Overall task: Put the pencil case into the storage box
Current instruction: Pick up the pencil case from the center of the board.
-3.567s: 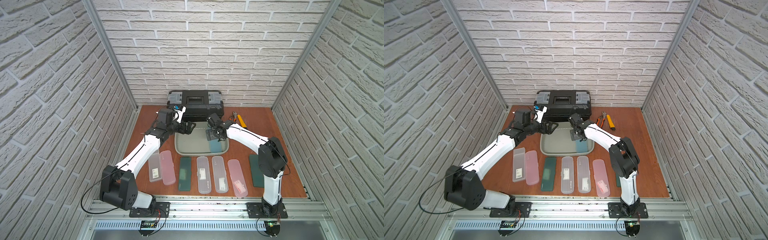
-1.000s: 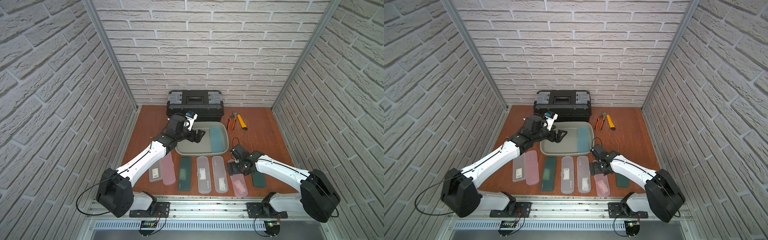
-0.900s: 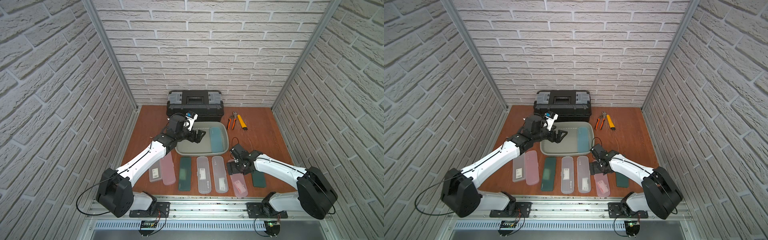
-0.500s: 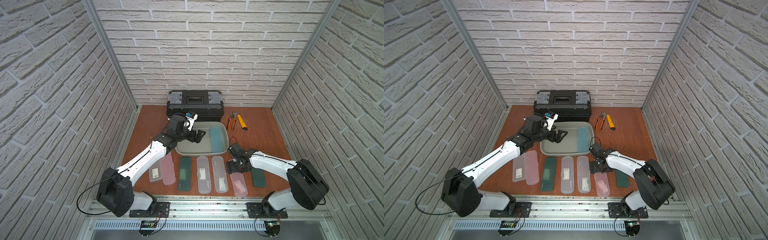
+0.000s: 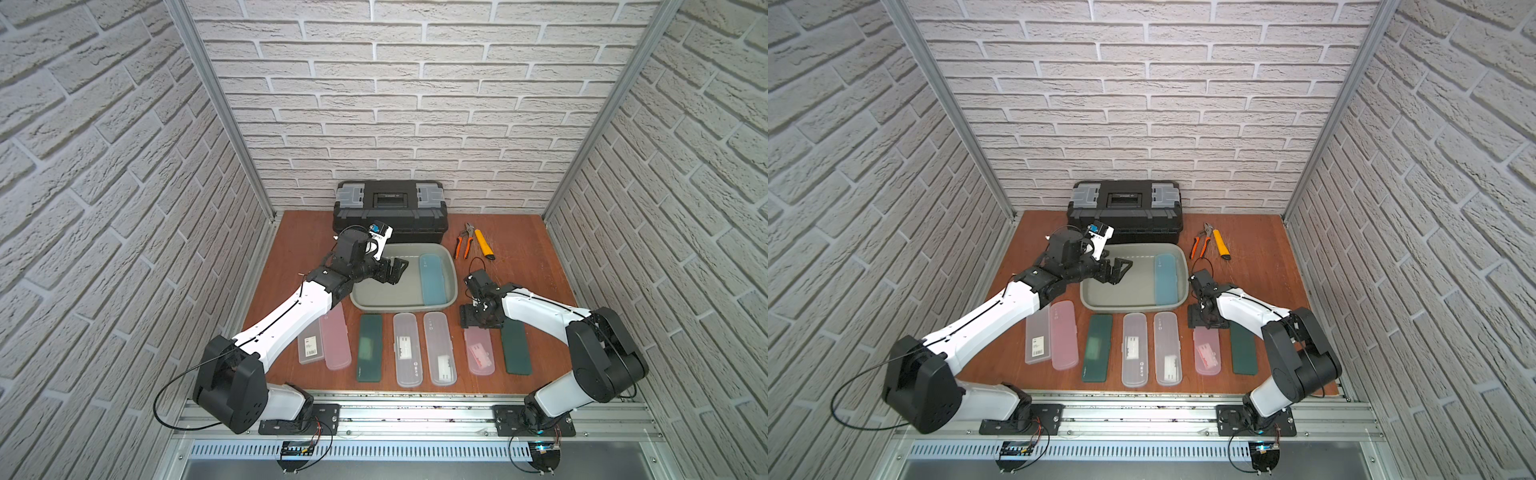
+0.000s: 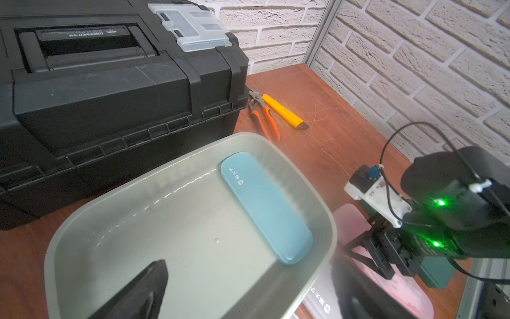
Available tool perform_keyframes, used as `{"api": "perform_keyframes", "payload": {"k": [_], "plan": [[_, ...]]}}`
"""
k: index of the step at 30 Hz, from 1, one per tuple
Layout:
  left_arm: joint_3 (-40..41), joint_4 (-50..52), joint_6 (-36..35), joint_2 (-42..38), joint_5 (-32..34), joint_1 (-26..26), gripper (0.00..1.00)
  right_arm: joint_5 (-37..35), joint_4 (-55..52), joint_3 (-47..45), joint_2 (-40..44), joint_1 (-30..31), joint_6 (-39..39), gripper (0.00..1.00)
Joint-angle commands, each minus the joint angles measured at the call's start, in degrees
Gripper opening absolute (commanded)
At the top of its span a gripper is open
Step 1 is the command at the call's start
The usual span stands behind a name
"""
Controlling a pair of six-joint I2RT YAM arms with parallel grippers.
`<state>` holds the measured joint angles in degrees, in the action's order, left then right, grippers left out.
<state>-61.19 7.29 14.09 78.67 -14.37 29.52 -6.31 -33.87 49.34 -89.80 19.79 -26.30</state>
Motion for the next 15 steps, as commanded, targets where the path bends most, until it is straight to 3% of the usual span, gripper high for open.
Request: {"api": "perform_keyframes", "payload": {"k": [1,6,15], "plan": [[0.8,-2.3,-1.4,-1.7,-1.6,-0.4,0.98,0.2,0.0,3.5,-1.9,-1.3,2.5,0.82],[1.4,-2.3,-2.5,-2.0,-1.9,1.1,0.98,-0.9,-3.3,5.2,-0.1,-1.4,1.2,0.94],[1.1,-1.8,-2.8,-1.8,-0.7,1.7,0.99,0.5,-7.9,-2.9,12.3,1.8,-7.2,0.94]]}}
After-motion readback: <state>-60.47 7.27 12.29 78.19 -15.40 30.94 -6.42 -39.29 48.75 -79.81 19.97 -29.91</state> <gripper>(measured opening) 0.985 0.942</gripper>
